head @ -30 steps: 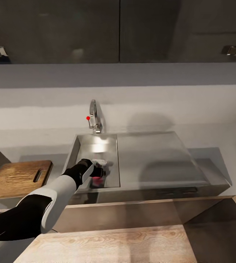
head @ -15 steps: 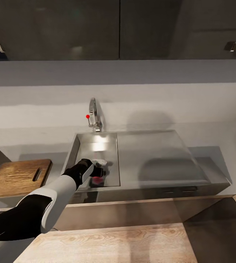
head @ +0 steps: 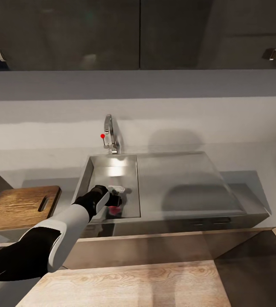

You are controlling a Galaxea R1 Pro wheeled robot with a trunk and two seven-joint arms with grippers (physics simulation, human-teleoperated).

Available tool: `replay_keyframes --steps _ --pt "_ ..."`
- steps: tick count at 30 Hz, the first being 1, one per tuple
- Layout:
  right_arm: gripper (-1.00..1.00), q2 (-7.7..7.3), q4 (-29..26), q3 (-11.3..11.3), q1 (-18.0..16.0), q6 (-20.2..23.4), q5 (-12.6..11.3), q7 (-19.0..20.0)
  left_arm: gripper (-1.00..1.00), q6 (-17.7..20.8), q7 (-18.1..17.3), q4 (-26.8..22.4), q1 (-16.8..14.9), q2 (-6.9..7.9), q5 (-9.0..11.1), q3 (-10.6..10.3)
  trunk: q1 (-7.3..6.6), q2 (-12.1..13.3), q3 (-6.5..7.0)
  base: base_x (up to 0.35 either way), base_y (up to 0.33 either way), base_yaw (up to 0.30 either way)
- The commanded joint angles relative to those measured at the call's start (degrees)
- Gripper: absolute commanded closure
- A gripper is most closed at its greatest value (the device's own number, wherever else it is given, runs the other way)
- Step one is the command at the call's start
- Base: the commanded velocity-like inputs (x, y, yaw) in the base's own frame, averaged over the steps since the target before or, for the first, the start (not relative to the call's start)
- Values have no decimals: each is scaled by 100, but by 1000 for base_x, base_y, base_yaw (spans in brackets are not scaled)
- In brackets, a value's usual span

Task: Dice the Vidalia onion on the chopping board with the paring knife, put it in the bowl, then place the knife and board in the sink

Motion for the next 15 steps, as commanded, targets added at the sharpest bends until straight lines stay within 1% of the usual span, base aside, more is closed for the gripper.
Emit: replay_keyframes --steps 1,15 --pt "-100 0 -9 5 2 -8 -13 2 100 28 8 -7 -2 3 27 -51 3 -9 -9 0 0 0" --pt "-100 0 -10 3 3 -16 -16 10 100 34 9 -7 -2 3 28 -51 3 -9 99 0 0 0"
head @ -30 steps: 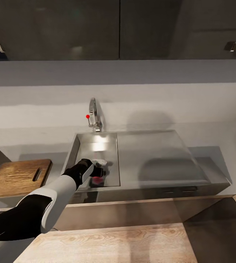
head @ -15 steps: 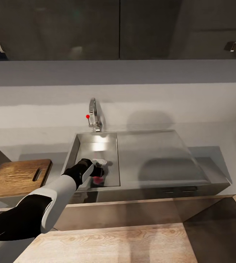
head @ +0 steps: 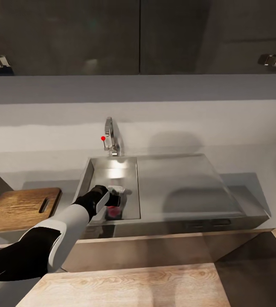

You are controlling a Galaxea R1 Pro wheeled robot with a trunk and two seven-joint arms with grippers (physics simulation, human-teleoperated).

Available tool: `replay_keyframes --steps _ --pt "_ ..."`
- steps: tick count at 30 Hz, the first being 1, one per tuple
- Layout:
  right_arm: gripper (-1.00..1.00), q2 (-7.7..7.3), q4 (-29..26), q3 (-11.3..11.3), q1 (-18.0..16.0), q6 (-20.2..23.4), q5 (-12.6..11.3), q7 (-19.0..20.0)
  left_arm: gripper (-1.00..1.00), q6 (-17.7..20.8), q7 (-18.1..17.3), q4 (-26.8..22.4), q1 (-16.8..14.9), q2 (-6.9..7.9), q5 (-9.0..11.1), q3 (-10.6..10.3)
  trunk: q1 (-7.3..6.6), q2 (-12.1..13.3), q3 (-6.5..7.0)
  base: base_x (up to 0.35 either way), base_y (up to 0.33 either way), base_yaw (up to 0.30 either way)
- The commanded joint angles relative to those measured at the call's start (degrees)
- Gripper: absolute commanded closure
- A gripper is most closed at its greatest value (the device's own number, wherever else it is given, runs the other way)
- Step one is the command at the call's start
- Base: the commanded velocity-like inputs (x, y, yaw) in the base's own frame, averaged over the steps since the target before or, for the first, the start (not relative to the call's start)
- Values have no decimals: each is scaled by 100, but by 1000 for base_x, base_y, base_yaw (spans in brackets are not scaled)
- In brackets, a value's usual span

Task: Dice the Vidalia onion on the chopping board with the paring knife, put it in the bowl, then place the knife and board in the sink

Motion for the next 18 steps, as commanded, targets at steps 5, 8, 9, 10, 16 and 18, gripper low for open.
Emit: replay_keyframes --steps 5,8,9,10,16,18 --pt "-100 0 -7 6 0 -7 -12 2 100 31 7 -8 -3 6 37 -48 4 -9 37 0 0 0" --pt "-100 0 -8 3 0 -7 -12 2 100 31 7 -8 -3 6 34 -48 4 -9 65 0 0 0" --pt "-100 0 -8 4 0 -7 -12 2 100 31 7 -8 -3 5 35 -48 4 -9 74 0 0 0" --pt "-100 0 -6 4 0 -7 -12 1 100 31 7 -8 -3 4 34 -48 4 -9 83 0 0 0" --pt "-100 0 -1 2 1 -7 -12 2 100 33 17 -106 -3 3 30 -42 4 -9 138 0 0 0" --pt "-100 0 0 2 0 -7 -12 2 100 55 28 -404 -3 9 30 -40 4 -9 156 0 0 0"
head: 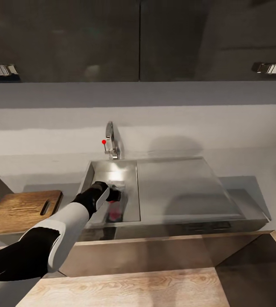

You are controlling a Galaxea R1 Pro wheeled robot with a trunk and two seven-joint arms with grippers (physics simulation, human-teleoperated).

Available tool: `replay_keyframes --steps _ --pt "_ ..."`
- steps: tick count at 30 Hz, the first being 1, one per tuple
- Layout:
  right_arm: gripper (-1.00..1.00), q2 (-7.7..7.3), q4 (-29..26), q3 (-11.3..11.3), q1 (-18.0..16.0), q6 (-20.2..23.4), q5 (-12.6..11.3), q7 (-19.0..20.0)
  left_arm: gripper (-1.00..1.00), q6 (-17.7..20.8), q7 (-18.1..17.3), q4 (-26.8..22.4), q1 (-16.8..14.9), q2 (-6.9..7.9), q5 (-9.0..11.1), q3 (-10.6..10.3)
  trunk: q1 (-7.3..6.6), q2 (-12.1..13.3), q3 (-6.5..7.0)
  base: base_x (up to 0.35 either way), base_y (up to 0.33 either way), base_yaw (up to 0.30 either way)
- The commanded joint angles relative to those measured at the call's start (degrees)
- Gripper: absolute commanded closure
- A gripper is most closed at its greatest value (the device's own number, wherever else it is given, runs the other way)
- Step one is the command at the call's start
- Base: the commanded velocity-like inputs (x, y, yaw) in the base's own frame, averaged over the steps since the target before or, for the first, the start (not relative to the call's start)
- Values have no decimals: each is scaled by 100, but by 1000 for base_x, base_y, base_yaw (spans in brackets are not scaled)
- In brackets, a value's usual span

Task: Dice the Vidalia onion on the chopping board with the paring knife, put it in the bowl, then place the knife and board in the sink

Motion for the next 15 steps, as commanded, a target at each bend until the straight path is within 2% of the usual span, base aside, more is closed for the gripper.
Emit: replay_keyframes --steps 1,7,10,11,12,15 --pt "-100 0 -7 6 2 -7 -12 2 100 37 12 -139 -1 5 44 -47 4 -9 0 0 0 0" --pt "-100 0 -7 6 2 -7 -5 2 100 199 16 -722 -1 13 48 -46 4 -9 54 0 0 0" --pt "-100 0 -7 4 2 -7 -4 2 100 391 11 -1187 31 19 48 -52 4 -9 82 0 0 0" --pt "-100 0 -7 4 2 -7 -4 2 100 481 9 -1369 101 21 48 -53 4 -9 91 0 0 0" --pt "-100 0 -6 4 3 -7 -4 2 100 712 8 -1829 321 23 48 -54 4 -9 100 0 0 0" --pt "-100 0 -6 6 2 -7 -4 2 100 1071 7 -2788 781 27 48 -55 4 -9 128 0 0 0"
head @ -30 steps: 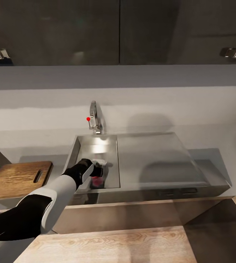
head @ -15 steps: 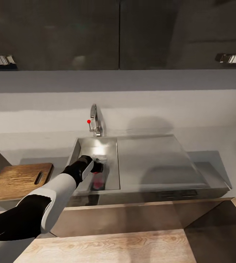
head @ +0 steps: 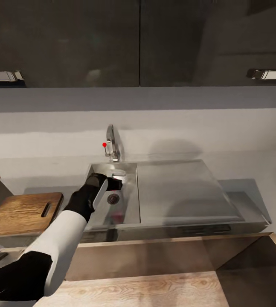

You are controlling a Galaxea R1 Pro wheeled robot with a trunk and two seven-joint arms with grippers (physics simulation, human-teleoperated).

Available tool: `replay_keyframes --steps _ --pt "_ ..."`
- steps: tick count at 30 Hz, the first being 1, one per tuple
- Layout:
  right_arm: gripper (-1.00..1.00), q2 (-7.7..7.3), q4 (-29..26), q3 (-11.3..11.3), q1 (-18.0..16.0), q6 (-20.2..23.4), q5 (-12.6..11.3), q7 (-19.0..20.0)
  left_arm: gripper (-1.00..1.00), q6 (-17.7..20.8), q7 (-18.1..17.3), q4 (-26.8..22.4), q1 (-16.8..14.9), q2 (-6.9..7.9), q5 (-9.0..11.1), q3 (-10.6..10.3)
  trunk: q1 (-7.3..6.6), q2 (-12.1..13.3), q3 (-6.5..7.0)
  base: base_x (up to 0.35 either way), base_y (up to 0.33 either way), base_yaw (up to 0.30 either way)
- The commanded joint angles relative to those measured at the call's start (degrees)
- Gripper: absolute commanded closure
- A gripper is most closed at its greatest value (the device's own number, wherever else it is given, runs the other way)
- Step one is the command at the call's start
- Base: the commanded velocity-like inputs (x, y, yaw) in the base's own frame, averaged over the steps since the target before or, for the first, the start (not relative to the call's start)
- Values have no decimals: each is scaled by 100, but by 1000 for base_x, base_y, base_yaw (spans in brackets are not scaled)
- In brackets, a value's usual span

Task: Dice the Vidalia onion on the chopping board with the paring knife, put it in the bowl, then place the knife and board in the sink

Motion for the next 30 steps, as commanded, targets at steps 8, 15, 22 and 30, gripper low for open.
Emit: replay_keyframes --steps 8,15,22,30 --pt "-100 0 -2 2 1 -7 -12 2 100 892 9 -3354 1944 184 19 -31 4 -9 64 0 0 0" --pt "-100 0 2 5 1 -7 -12 2 100 1152 5 -4450 2764 330 13 -29 4 -9 128 0 12 0" --pt "-100 0 1 6 1 -7 -12 2 100 1167 2 -4477 2795 375 16 -24 4 -9 192 0 251 0" --pt "-100 0 1 6 1 -7 -12 2 100 1168 5 -4484 2796 377 12 -10 4 -9 265 0 313 0"
